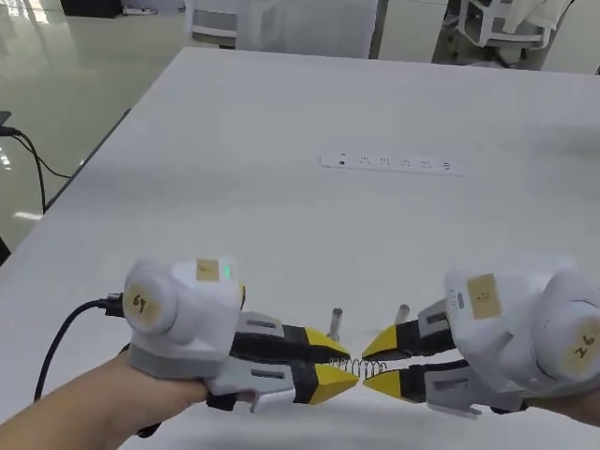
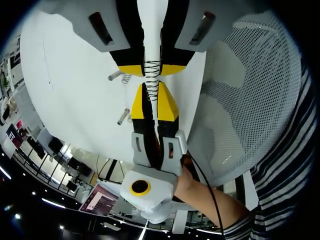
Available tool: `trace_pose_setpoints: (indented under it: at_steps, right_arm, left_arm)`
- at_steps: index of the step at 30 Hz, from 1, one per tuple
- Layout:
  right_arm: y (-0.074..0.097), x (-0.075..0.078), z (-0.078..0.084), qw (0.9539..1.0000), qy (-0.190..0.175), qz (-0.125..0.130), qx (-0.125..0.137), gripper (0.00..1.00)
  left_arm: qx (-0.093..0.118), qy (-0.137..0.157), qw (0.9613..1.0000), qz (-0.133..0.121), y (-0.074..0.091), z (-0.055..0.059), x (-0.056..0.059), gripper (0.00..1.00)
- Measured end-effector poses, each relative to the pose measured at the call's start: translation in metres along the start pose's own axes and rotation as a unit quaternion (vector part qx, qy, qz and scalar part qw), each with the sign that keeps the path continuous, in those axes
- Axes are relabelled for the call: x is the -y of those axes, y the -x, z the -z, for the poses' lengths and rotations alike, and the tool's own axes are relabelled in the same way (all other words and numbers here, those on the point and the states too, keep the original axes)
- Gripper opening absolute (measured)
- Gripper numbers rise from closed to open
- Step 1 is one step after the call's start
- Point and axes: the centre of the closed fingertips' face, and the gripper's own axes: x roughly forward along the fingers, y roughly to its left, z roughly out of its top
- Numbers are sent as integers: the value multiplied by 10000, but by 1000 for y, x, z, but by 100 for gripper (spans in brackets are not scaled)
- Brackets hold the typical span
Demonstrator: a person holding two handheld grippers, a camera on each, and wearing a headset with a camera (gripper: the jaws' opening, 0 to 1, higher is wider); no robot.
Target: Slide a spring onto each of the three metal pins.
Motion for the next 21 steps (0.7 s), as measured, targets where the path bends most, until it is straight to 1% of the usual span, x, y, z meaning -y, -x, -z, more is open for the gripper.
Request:
trace_pose_setpoints:
  at_steps: [3,4,7,14,16,18,21]
  right_arm:
    - [0,-1,1,10000,27,6,-11,8]
    - [0,-2,3,10000,21,8,-51,8]
    - [1,-2,3,10000,-34,24,-20,8]
    - [3,-5,1,9998,-154,-2,98,9]
    - [3,-6,4,9998,-169,-22,47,9]
    - [4,-6,7,9999,-165,-8,34,11]
    - [5,-10,14,9997,-242,-89,-31,9]
  left_arm:
    - [-34,-51,10000,64,-1,1,2,5]
    - [-39,-127,9998,148,-1,0,5,3]
    - [-44,-163,9997,174,-1,1,6,3]
    - [-49,-205,9992,344,1,0,10,2]
    - [-64,-179,9990,399,1,0,11,2]
    - [-79,-176,9988,443,2,1,13,2]
    - [-150,-195,9988,434,3,3,12,2]
